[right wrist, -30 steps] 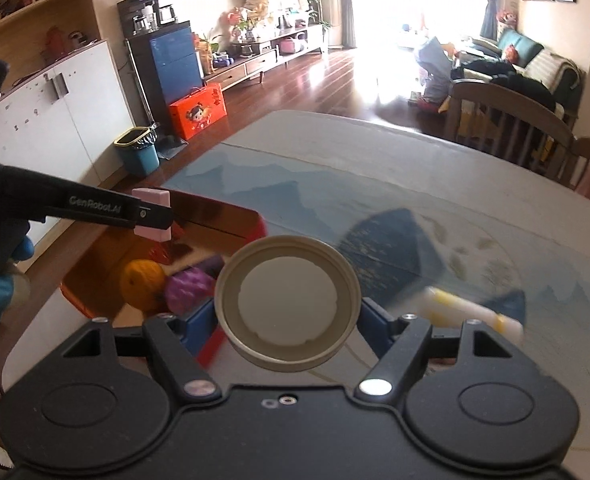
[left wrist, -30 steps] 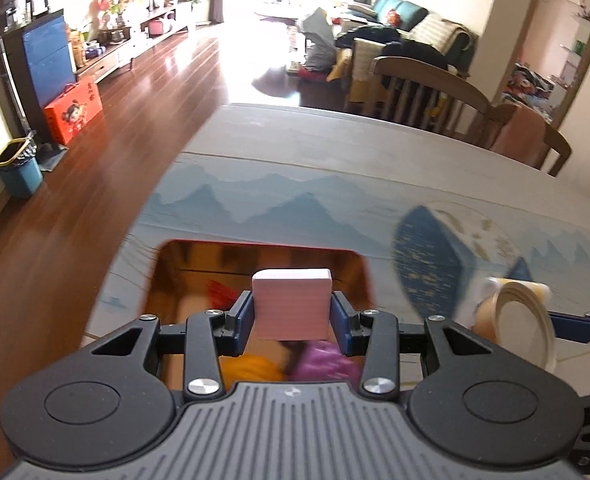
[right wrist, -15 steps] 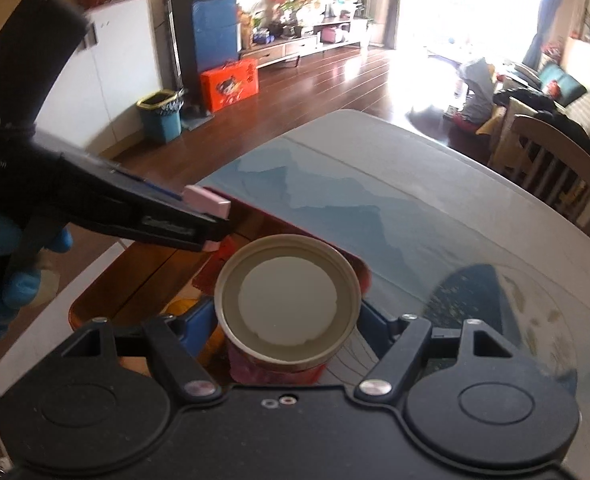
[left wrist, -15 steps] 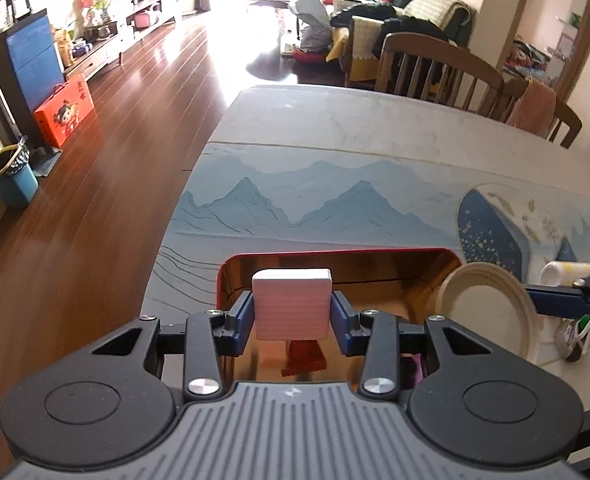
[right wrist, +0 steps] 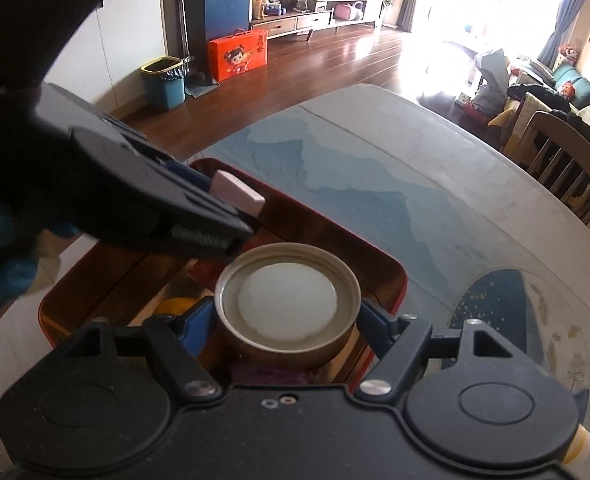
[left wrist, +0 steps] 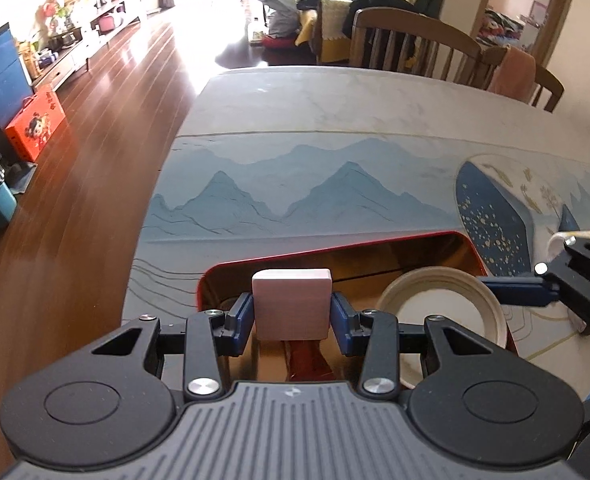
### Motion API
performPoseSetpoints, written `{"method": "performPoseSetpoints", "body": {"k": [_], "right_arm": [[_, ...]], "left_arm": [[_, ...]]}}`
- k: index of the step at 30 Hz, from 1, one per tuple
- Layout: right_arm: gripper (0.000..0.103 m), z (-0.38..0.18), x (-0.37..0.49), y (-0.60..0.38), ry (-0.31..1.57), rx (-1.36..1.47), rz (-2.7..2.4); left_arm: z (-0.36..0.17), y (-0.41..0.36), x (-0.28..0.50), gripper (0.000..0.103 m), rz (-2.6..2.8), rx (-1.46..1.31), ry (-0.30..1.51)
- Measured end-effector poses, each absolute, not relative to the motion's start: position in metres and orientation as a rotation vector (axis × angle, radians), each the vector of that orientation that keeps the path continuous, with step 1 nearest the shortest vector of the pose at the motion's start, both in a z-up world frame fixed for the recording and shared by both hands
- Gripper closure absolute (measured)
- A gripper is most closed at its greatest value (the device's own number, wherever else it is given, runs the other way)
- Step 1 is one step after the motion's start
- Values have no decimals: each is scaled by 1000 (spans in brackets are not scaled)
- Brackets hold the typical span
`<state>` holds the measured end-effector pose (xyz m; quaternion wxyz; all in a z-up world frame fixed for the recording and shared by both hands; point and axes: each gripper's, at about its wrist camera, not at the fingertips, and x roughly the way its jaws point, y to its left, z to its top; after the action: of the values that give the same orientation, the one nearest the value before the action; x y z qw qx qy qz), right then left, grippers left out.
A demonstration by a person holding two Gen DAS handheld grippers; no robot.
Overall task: Organize rigid objects
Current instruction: 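Carry pink sponge and tape roll over the tin box with both grippers, then open both grippers to drop sponge and tape roll into the tin, then move both grippers back over the white bottle and white sunglasses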
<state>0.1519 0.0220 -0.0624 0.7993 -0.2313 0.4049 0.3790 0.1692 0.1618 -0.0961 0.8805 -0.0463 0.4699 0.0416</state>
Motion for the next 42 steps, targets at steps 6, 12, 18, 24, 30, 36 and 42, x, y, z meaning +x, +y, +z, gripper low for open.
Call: {"method": "performPoseSetpoints", "body": {"k": [6, 12, 18, 24, 30, 36, 42], "right_arm": [[28, -63, 160, 28, 896, -483, 809], [28, -64, 163, 27, 918, -462, 787], [28, -62, 164, 25, 912, -450, 785], [25, -51, 160, 14, 897, -423, 787], [23, -38, 154, -7, 884, -346, 770], [20, -28, 149, -28, 868, -291, 758], [17, -23, 144, -52, 858, -252, 742]], "left_arm": [[-105, 161, 178, 63, 75, -101, 1014], [-112, 166, 183, 63, 82, -119, 1049], [-115, 164, 185, 63, 89, -102, 1068], [-114, 163, 181, 63, 103, -101, 1067], [-107, 157, 172, 63, 124, -101, 1049], [-97, 151, 161, 55, 143, -107, 1024], [-87, 139, 150, 49, 170, -87, 996]]}}
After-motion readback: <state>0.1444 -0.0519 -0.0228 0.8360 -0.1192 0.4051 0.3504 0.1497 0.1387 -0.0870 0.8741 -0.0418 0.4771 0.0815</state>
